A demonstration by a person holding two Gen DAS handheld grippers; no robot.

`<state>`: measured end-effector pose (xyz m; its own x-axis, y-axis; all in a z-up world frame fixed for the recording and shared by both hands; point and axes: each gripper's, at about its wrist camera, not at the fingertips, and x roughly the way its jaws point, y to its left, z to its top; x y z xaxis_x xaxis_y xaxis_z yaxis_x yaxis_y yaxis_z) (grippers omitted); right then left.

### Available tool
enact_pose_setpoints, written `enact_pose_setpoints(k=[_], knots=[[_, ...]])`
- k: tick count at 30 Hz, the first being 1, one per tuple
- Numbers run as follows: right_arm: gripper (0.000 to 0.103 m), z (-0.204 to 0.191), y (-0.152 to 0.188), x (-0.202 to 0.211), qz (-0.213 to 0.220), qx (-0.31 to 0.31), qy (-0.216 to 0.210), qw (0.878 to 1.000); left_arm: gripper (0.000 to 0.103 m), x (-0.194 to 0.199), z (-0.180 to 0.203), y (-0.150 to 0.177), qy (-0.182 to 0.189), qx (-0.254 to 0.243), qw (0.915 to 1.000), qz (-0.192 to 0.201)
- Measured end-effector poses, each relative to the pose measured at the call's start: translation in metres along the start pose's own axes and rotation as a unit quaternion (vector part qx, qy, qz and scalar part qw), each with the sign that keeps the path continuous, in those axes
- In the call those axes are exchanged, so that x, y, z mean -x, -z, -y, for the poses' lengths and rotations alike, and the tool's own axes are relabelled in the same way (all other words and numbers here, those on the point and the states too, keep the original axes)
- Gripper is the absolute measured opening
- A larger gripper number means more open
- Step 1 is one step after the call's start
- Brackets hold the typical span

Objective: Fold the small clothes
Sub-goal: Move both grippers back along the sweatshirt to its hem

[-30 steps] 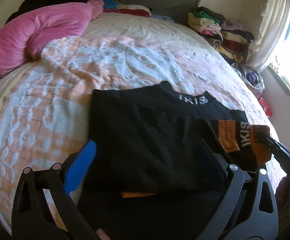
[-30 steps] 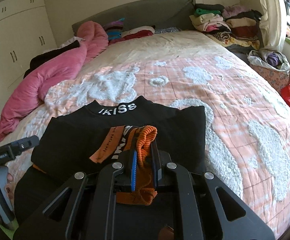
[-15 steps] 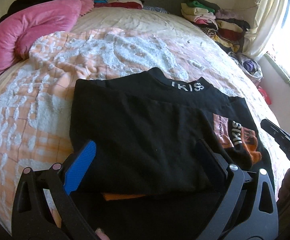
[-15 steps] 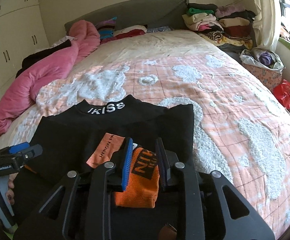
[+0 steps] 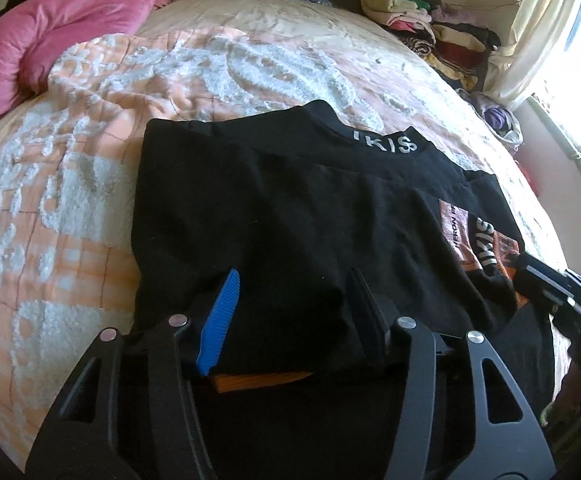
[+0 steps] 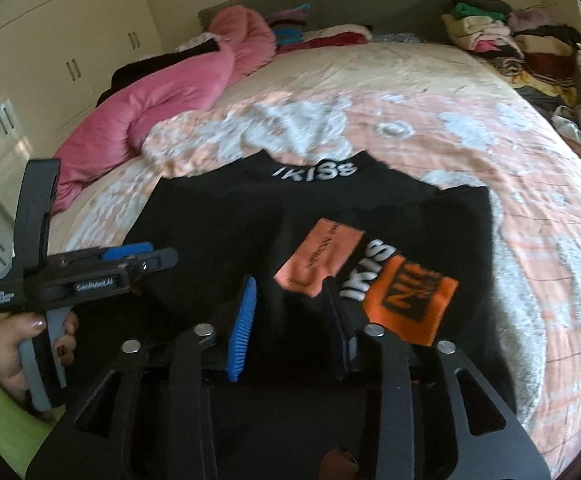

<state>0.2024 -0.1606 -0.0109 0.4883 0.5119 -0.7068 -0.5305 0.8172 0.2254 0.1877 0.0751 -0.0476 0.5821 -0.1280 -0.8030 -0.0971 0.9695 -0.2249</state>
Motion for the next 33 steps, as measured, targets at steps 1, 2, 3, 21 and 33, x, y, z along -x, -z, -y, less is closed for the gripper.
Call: enact_pose_setpoints(k=[1,2,3,21,33], knots=[[0.04,0.0,0.002,-0.008,-0.022,0.004,0.016,1.0,0.048,0.0,0.0,0.0,-0.001,0.0,1.0,0.0],[0.04,0.001,0.004,-0.014,-0.037,0.006,0.033,0.999,0.048,0.0,-0.001,0.0,0.0,0.0,1.0,-0.001],[0.04,0.005,0.007,-0.024,-0.058,0.004,0.06,0.997,0.048,0.001,-0.001,0.001,-0.001,-0.001,1.0,-0.001],[0.076,0.018,0.004,0.0,-0.015,-0.032,0.048,0.998,0.052,0.015,0.0,0.005,0.0,0.009,0.9999,0.007],[0.098,0.023,-0.002,0.019,0.022,-0.05,0.065,0.996,0.083,0.034,0.01,0.002,0.004,0.005,0.9996,0.026]])
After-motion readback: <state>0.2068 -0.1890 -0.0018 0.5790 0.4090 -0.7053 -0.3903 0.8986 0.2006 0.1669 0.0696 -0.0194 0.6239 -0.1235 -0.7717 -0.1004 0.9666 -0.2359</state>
